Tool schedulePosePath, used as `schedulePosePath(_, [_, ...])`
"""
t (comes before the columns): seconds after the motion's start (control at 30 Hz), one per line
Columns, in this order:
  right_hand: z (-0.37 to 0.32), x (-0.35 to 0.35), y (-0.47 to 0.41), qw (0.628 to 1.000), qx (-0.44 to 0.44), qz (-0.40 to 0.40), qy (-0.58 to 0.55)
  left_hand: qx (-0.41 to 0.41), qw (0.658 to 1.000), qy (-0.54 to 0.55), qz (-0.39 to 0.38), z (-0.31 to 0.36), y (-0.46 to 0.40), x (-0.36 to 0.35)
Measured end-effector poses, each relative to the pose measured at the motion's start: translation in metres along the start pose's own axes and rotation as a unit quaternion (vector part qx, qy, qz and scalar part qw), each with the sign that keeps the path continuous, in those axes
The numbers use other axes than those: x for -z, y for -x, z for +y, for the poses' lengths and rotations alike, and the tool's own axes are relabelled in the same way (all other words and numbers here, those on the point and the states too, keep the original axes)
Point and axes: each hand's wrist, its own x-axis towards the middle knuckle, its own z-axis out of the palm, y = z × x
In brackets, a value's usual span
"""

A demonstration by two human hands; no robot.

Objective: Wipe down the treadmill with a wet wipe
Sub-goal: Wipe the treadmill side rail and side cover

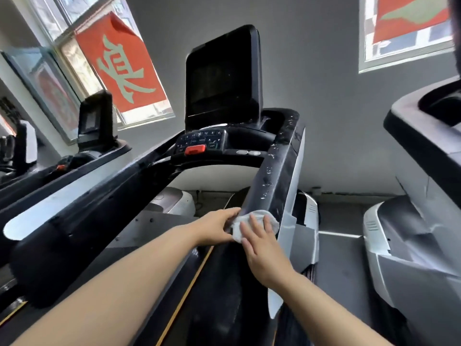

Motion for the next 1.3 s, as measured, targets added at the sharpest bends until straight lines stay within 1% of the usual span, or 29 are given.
schedulePosePath(0.1, [-0.002,0.014,-0.032,0.998,-0.059,-0.014,0.018,-0.002,0.999,0.006,-0.034,-0.005,-0.002,0.002])
schedulePosePath(0.17, [-0.006,0.014,-0.036,0.997,-0.071,-0.009,0.029,-0.014,0.999,0.006,-0.051,-0.008,-0.001,0.005])
schedulePosePath(0.27, [-0.02,0.002,0.003,0.998,-0.055,-0.016,0.012,-0.024,0.996,-0.011,-0.084,-0.014,0.003,0.003])
schedulePosePath(0.37, [-0.036,-0.01,0.042,0.998,-0.044,-0.029,-0.013,-0.054,0.994,-0.025,-0.089,-0.02,0.002,0.001])
schedulePosePath(0.47, [-0.025,-0.005,0.014,0.996,-0.085,-0.021,-0.032,-0.075,0.992,-0.047,-0.085,-0.021,0.0,0.001])
schedulePosePath(0.57, [-0.012,0.007,-0.03,0.986,-0.144,0.004,-0.089,-0.099,0.988,-0.071,-0.096,-0.018,-0.003,-0.003])
schedulePosePath(0.63, [-0.01,0.004,-0.03,0.983,-0.15,0.021,-0.106,-0.104,0.985,-0.086,-0.103,-0.014,-0.003,-0.003])
schedulePosePath(0.77, [-0.028,-0.026,0.035,0.978,-0.104,0.06,-0.17,-0.102,0.982,-0.116,-0.11,-0.01,-0.002,-0.001])
schedulePosePath(0.83, [-0.034,-0.036,0.054,0.972,-0.107,0.062,-0.202,-0.096,0.981,-0.117,-0.121,-0.007,-0.004,0.0])
schedulePosePath(0.9, [-0.026,-0.031,0.04,0.971,-0.124,0.054,-0.197,-0.085,0.981,-0.116,-0.132,-0.005,-0.005,-0.001])
schedulePosePath(0.97, [-0.01,-0.022,0.008,0.969,-0.14,0.06,-0.194,-0.077,0.979,-0.126,-0.143,-0.003,-0.006,0.0])
schedulePosePath(1.07, [0.009,-0.01,-0.029,0.957,-0.177,0.07,-0.218,-0.069,0.977,-0.132,-0.155,0.001,-0.008,0.003])
schedulePosePath(1.13, [0.006,-0.013,-0.02,0.951,-0.175,0.084,-0.241,-0.06,0.976,-0.135,-0.16,0.004,-0.007,0.004])
schedulePosePath(1.23, [-0.007,-0.029,0.019,0.94,-0.159,0.1,-0.286,-0.065,0.97,-0.165,-0.164,0.005,-0.007,0.005])
schedulePosePath(1.3, [-0.005,-0.033,0.023,0.933,-0.167,0.095,-0.305,-0.069,0.966,-0.183,-0.167,0.006,-0.008,0.006])
